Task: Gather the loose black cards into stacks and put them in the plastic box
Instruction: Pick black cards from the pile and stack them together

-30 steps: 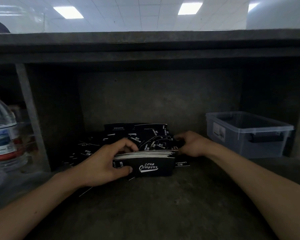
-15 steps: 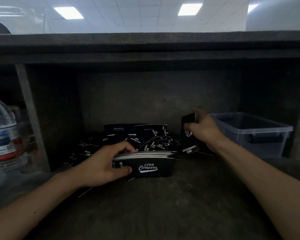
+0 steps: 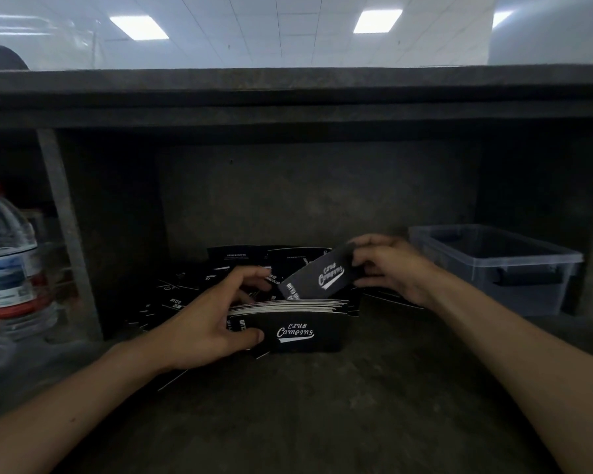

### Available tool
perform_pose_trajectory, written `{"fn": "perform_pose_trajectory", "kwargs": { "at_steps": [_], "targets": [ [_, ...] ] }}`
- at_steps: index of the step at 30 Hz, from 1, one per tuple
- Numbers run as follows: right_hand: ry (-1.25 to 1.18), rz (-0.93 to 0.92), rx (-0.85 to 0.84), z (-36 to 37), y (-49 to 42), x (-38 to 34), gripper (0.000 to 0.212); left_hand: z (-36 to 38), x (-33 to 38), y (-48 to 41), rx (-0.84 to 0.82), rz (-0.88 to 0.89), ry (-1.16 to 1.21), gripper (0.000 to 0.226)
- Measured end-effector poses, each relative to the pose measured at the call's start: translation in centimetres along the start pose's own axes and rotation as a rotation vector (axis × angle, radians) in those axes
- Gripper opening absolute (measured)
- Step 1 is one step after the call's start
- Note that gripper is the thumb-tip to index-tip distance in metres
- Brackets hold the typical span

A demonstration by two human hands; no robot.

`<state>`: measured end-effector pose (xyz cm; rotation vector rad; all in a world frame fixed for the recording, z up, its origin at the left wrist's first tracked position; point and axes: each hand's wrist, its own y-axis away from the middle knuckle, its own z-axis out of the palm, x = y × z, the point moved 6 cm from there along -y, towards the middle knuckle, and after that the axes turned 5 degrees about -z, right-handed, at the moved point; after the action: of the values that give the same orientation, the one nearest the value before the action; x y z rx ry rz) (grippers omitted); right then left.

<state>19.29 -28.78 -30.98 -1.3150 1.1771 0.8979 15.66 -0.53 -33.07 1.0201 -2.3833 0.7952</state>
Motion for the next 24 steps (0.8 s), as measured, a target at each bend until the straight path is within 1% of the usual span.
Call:
{"fn": "perform_pose_trajectory", "kwargs": {
  "at_steps": [3,6,8,9,12,14,16,18,20,22,24],
  "targets": [
    [0.081,0.118,-0.225,2.0,1.0,0.9,0.026,0.1,0.1,0.0,-0.001,0.002,0.028,0.083],
    [0.206,0.152,-0.345,2.6,1.4,1.3,0.038,0.1,0.3,-0.1,-0.007,0.029,0.025,0.072],
    [0.267,0.104,-0.335,2.5,1.0,1.3,0.041,0.2,0.6,0.0,-0.025,0.05,0.021,0.058],
    [0.289,0.066,-0.304,2.4,0.7,1.3,0.039,0.2,0.7,0.0,-0.034,0.063,0.022,0.051],
    [0.41,-0.141,-0.156,2.2,-0.1,1.4,0.017,0.3,1.1,0.0,-0.046,0.077,0.035,0.04],
    [0.518,-0.224,-0.212,3.0,-0.1,2.1,0.035,0.2,1.0,0.0,-0.053,0.069,0.044,0.04],
    [0.621,-0.225,-0.261,3.7,0.2,2.7,0.045,0.3,1.0,0.0,-0.061,0.064,0.053,0.04],
    [0.715,-0.229,-0.252,3.9,0.0,2.8,0.043,0.4,1.1,0.1,-0.062,0.068,0.051,0.038],
    [0.73,-0.206,-0.227,3.8,-0.2,2.7,0.04,0.4,1.1,0.0,-0.053,0.072,0.045,0.037],
    [0.606,-0.117,-0.197,3.4,-0.2,2.9,0.035,0.4,1.0,0.0,-0.048,0.071,0.044,0.036],
    [0.428,-0.022,-0.117,2.5,-0.2,2.9,0.029,0.4,0.9,-0.1,-0.049,0.069,0.041,0.036]
  ]
}}
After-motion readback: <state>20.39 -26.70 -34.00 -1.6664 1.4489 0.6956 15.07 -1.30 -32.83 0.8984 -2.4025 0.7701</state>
